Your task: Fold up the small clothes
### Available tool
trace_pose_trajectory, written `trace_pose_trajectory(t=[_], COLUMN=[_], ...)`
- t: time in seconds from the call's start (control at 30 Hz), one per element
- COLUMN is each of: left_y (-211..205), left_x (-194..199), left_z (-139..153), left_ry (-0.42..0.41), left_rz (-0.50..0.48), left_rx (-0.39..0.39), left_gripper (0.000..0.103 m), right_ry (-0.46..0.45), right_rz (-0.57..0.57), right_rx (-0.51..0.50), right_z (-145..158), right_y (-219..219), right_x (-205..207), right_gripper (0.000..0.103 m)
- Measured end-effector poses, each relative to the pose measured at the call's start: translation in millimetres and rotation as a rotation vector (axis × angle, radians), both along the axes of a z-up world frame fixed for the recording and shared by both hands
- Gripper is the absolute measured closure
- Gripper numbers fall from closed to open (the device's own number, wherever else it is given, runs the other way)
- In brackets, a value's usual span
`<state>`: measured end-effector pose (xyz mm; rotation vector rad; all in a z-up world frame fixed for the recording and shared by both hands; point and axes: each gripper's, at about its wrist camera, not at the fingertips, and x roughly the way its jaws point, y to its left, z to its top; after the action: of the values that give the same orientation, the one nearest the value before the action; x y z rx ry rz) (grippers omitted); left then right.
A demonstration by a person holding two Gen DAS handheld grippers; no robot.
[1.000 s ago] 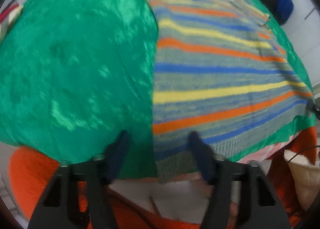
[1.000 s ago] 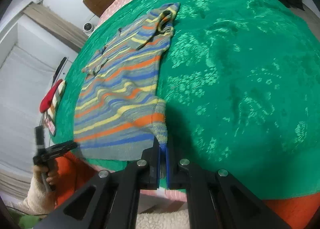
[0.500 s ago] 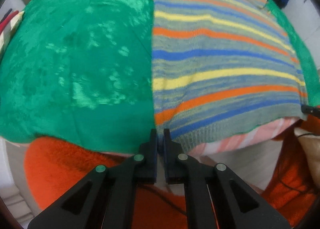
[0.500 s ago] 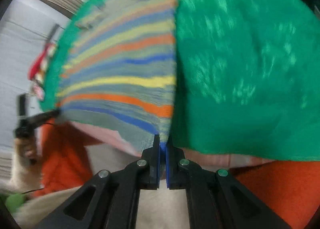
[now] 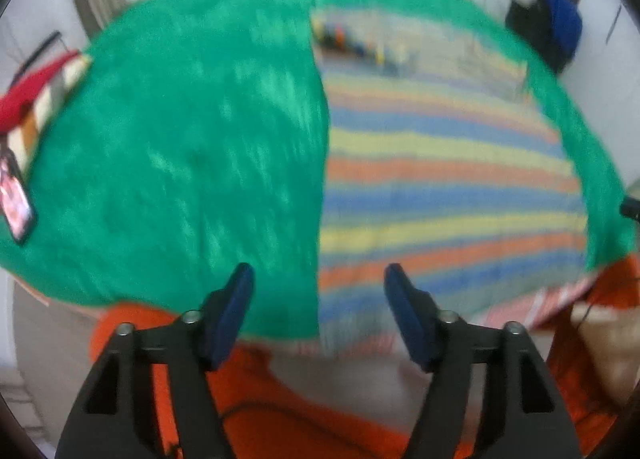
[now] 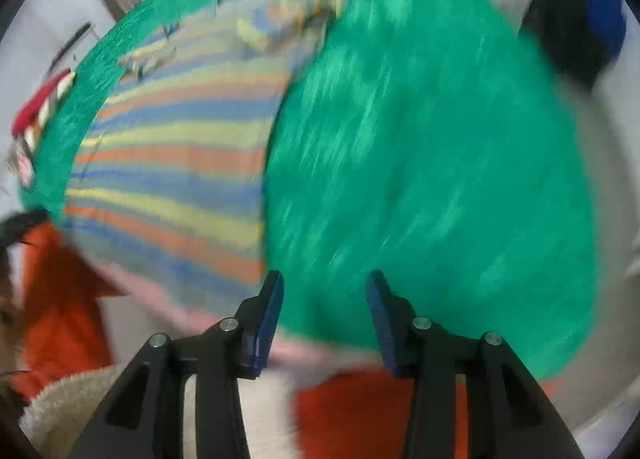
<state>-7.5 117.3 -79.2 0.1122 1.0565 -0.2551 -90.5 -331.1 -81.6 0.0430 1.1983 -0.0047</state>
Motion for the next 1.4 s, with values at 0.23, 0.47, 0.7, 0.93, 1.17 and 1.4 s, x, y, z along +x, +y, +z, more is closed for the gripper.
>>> trace_pose_trajectory(t=[0.23, 0.47, 0.7, 0.93, 1.17, 1.4], left_y=[-19, 3, 3, -1, -11, -4], left_x=[41, 21, 27, 33, 32, 31], left_z=[-23, -63, -61, -68, -75, -77], left_ry=[-0.256, -0.216, -0.229, -0.205, -0.207, -0.186], left_rz=[0.23, 0.288, 0.311, 0.328, 0.307, 0.334], left_rx=[0.009, 0.06, 0.033, 0.03, 0.095, 0.084], left_gripper=[0.021, 0.021, 0.021, 0.021, 0.021, 0.021], right_ry=[-0.266, -0.164, -0.24, -0.262, -0.162, -0.099], right_rz=[0.317, 0.319, -0.039, -0.39, -0.478, -0.51], right_rx=[-0.042, -0.026, -0.018, -0.151, -0.164, -0.18], right_z=[28, -60, -22, 25, -27, -59], right_y=[60, 103, -12, -186, -219, -234], right_x=[124, 249, 262, 219, 181, 161], right_gripper=[0.042, 0.055, 0.1, 0.1, 0.1, 0.1])
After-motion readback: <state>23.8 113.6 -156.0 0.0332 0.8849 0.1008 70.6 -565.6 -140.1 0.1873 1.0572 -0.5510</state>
